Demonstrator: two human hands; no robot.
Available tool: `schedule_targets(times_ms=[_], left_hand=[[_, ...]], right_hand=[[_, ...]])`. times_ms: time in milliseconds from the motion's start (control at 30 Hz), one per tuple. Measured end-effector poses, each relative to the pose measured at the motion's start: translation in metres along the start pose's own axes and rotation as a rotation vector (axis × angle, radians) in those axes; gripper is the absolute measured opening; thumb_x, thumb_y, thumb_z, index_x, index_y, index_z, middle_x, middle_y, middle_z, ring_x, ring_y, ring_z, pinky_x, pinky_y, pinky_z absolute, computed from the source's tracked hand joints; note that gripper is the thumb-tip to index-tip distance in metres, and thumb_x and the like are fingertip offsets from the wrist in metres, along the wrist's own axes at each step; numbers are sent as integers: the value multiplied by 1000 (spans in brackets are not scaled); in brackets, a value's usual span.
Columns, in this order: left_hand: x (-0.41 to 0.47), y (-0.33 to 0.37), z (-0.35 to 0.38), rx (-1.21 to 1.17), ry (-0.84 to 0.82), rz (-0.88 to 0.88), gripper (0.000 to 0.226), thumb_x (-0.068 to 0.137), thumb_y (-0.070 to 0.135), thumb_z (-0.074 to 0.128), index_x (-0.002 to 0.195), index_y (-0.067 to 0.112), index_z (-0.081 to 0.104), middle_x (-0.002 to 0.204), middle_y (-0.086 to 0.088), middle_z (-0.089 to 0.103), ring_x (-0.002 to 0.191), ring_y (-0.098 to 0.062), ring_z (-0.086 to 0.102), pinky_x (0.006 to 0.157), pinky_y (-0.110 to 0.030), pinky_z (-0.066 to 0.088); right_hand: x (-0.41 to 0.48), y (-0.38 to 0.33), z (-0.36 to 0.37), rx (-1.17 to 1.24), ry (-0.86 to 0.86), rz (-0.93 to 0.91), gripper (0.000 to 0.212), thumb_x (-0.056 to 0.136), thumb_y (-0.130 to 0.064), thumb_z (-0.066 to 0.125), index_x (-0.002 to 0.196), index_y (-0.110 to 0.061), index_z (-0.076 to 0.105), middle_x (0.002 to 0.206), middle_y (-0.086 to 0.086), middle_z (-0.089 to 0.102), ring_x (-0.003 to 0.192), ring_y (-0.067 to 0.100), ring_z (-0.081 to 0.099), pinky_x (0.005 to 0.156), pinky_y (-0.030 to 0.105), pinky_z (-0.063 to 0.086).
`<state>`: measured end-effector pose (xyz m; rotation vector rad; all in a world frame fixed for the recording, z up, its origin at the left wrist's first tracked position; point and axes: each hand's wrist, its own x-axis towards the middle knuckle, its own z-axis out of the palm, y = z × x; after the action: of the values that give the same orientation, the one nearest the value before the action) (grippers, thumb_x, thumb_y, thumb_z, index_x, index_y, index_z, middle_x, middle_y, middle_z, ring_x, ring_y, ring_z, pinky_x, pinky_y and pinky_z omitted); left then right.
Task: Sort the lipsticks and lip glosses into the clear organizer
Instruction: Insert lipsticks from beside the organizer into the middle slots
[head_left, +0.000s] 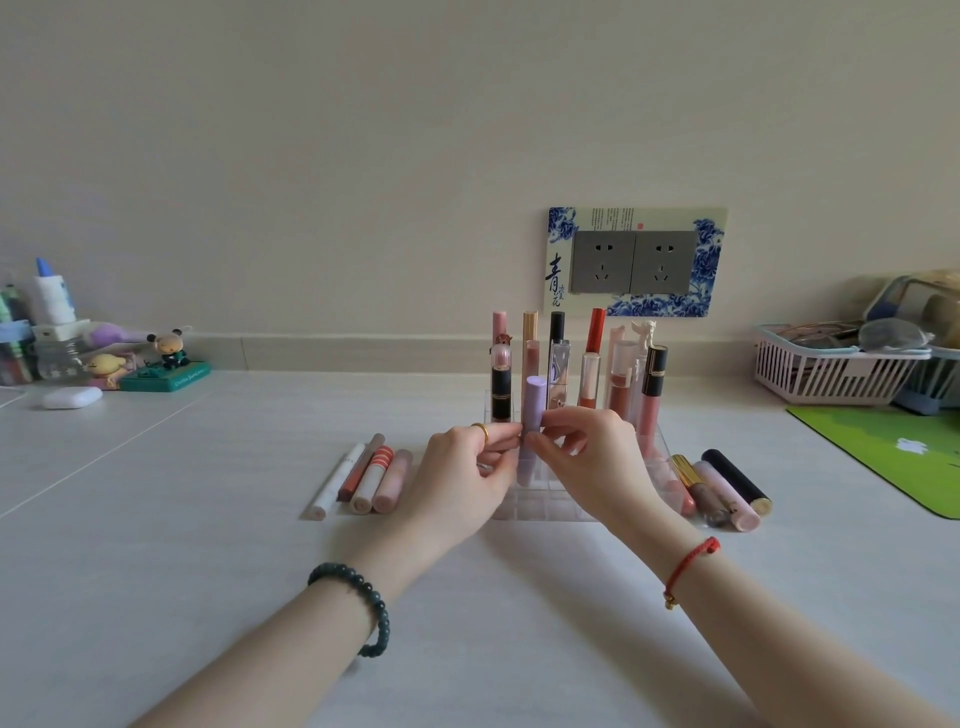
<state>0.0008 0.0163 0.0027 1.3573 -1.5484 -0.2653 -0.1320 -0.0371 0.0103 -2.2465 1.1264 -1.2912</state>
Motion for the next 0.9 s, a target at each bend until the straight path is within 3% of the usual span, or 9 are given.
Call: schedule_targets(times_ms=[100,333,433,500,567,700,800,900], left_hand=[[0,0,0,13,-3,-9,27,85,12,58,109,19,68,95,3,72,82,0,65,75,-9,49],[-1,0,-1,24,-11,0,28,85,11,58,111,17,67,99,2,72,81,7,61,75,-4,47],[-1,2,-2,48,-4,8,28,85,11,58,112,16,66,100,2,72,82,2,64,77,-8,50],[-2,6,-5,65,14,22,26,85,14,58,110,16,67,94,0,74,80,-4,68,78,-18,53],[-2,11,-12,80,33,74,20,86,19,57,101,16,71,81,-1,74,69,-5,69,70,-24,56],[9,11,-43,58,192,167,20,90,16,53,79,20,70,63,4,67,55,-7,63,58,-19,52],[22,-16,-73,251,321,-13,19,89,25,53,84,18,69,76,-2,71,74,-17,66,73,-26,51],[26,-56,-91,448,243,-318,26,86,34,53,99,17,67,103,-5,70,96,-23,62,84,-32,50]], right_hand=[[1,1,1,1,18,2,14,81,-16,63,92,-15,72,73,-4,66,57,-5,51,56,1,40],[0,1,3,-2,41,3,13,80,-16,64,91,-14,73,68,-6,62,54,-4,50,56,0,39],[0,1,3,1,48,-1,15,80,-16,65,93,-13,72,68,-6,62,54,-5,49,56,0,39],[-1,1,2,-3,49,-1,20,80,-18,65,98,-11,71,71,-6,61,56,-6,49,56,-1,39],[-1,2,1,-8,52,-2,23,81,-18,65,102,-10,69,74,-8,61,57,-7,49,54,0,40],[0,1,-3,-1,78,-8,24,83,-19,62,105,-10,67,78,-8,62,61,-8,51,54,-2,41],[-1,1,-8,32,139,-25,22,84,-19,60,102,-8,68,81,-6,65,65,-9,53,57,-3,41],[-2,1,-12,55,192,-12,20,86,-20,58,100,-10,68,79,-7,65,67,-5,56,58,0,44]])
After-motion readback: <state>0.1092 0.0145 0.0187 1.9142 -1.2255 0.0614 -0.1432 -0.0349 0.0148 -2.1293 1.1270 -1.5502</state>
